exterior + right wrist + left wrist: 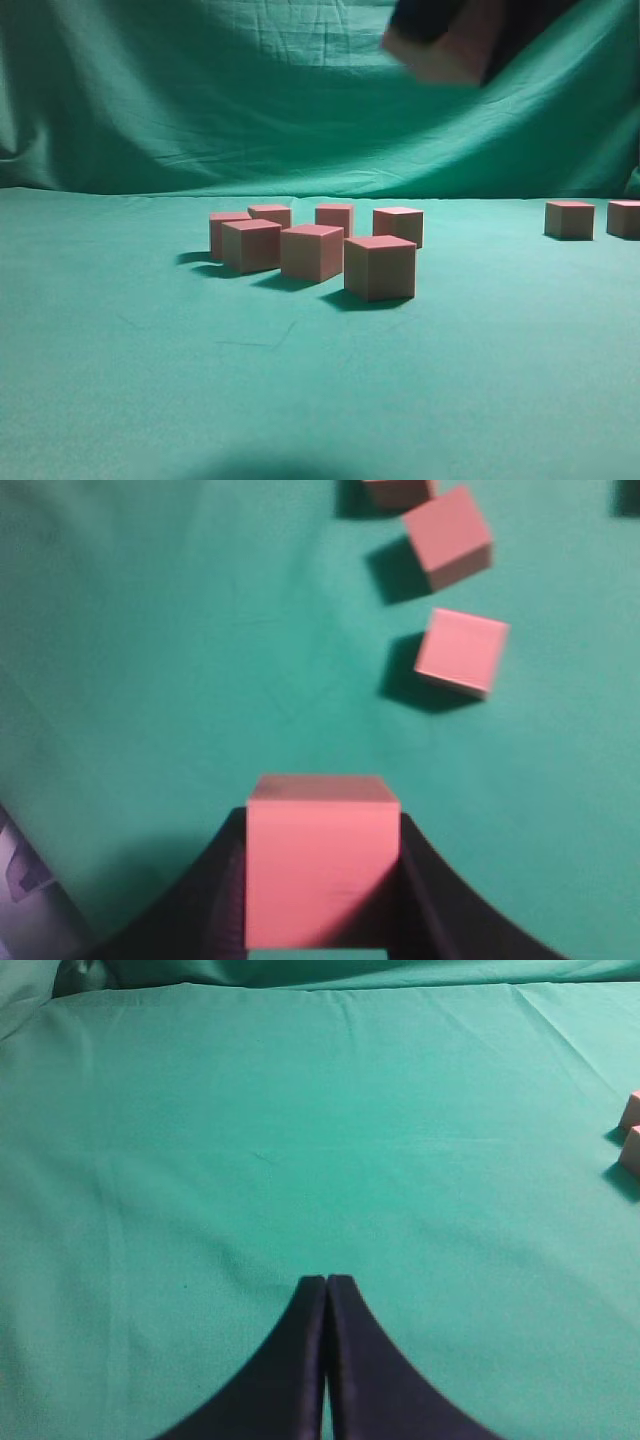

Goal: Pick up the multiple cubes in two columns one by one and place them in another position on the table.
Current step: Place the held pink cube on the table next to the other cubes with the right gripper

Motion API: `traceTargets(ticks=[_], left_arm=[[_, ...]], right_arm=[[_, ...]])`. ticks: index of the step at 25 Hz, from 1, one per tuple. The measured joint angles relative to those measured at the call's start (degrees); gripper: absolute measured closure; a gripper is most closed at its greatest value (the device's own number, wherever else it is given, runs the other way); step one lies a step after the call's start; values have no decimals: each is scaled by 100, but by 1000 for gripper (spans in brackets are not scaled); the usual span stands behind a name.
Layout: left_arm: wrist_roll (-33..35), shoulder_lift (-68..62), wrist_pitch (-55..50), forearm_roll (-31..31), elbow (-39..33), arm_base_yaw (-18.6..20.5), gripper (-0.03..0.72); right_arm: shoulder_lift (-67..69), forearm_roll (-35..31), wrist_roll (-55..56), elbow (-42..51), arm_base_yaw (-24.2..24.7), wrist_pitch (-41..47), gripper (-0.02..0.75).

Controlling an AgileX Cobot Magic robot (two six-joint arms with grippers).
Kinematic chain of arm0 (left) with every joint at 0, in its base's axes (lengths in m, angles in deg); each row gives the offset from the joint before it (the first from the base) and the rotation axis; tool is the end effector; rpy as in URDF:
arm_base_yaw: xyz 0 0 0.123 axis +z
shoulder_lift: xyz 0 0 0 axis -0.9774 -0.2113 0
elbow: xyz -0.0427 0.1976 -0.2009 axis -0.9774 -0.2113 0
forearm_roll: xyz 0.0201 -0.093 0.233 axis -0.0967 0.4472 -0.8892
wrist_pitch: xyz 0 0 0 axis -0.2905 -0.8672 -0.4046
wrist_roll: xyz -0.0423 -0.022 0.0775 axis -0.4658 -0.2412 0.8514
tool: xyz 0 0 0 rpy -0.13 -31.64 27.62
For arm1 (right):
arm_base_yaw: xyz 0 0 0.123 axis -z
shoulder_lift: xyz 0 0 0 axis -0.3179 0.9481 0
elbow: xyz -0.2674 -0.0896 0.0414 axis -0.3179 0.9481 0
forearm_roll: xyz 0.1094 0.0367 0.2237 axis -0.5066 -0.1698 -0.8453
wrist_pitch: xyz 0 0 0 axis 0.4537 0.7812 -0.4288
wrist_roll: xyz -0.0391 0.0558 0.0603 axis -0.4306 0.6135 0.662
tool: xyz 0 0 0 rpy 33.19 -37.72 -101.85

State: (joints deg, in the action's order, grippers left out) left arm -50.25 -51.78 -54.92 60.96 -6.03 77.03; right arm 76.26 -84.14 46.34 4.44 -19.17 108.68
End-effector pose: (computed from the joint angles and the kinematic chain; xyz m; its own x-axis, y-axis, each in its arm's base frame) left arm 0.0528 -0.0001 0.1774 -0.2589 0.0305 -0.9654 0.0136 0.9995 0.0279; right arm 0.1775 0.1791 0.2529 -0.6967 -0.5607 -0.4474 -0.7098 0.6291 0.3169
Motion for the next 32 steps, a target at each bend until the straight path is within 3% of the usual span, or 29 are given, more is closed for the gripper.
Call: traceTargets(ticks=[4,11,15,25,32], left_arm=[[0,0,0,0,0,0,688],[0,0,0,0,0,0,688],[0,0,0,0,0,0,688],[0,0,0,0,0,0,688],[0,0,0,0,0,0,688]], right_arm=[[671,449,744,-334,-595,-119,481],[1524,2306,2942,-1237,-1409,264,481],[1747,3139,3741,-1280,-1575,483,481],[2104,3883,3914,-1284,-1758,467,481],[2358,4032,3923,-1322,-1822,261,481]])
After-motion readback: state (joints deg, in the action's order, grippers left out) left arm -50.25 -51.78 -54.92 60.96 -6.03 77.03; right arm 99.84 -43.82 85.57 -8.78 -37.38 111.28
